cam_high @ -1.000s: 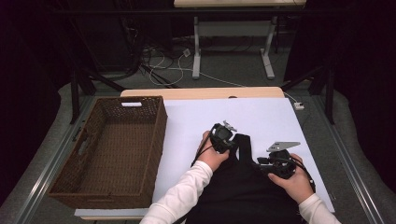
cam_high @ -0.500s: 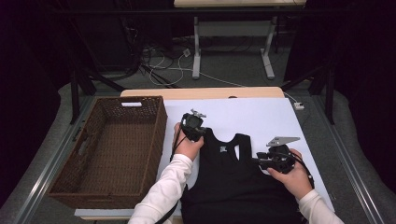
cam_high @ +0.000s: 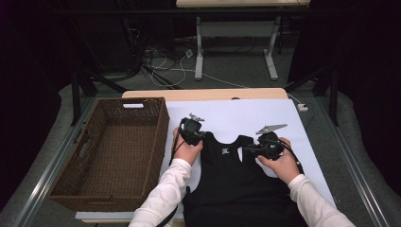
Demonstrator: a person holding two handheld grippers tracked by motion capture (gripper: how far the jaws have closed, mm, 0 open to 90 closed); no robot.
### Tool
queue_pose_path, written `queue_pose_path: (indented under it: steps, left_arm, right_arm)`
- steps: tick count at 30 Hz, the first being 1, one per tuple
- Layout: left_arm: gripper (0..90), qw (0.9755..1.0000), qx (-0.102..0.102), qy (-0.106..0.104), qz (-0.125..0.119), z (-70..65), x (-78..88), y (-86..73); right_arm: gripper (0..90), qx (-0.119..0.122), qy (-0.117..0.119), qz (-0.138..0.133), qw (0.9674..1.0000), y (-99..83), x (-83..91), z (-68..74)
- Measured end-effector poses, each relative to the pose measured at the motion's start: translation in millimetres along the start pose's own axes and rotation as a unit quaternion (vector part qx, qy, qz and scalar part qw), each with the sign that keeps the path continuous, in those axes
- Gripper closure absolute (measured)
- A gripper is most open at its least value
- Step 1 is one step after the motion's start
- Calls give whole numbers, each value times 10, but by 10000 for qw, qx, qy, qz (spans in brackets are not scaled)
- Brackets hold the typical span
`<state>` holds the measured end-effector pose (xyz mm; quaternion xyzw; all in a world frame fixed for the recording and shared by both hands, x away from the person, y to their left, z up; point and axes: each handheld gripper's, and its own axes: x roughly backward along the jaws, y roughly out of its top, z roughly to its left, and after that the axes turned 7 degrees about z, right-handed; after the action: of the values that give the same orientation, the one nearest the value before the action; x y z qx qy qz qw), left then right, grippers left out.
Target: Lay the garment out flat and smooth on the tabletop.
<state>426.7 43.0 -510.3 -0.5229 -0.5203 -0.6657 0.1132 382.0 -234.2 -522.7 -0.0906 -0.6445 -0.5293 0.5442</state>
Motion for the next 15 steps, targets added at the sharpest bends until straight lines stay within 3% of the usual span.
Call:
queue_pose_path:
  steps: [3,8,11,15]
  left_arm:
    - [878,10000,-5,6,-11,2,13,9]
    - [877,10000,26,-38,-37,13,19,11]
    - [877,10000,28,-58,-4,23,14,9]
    - [877,10000,71,-63,-22,30,11,7]
  right_arm:
    - [695,46,-162,127,9998,42,-129,8]
    - [665,-118,-465,228,9986,76,-334,-1]
    - [649,56,-704,237,9972,87,-413,3]
    - [788,-17,-928,198,9955,89,-421,11]
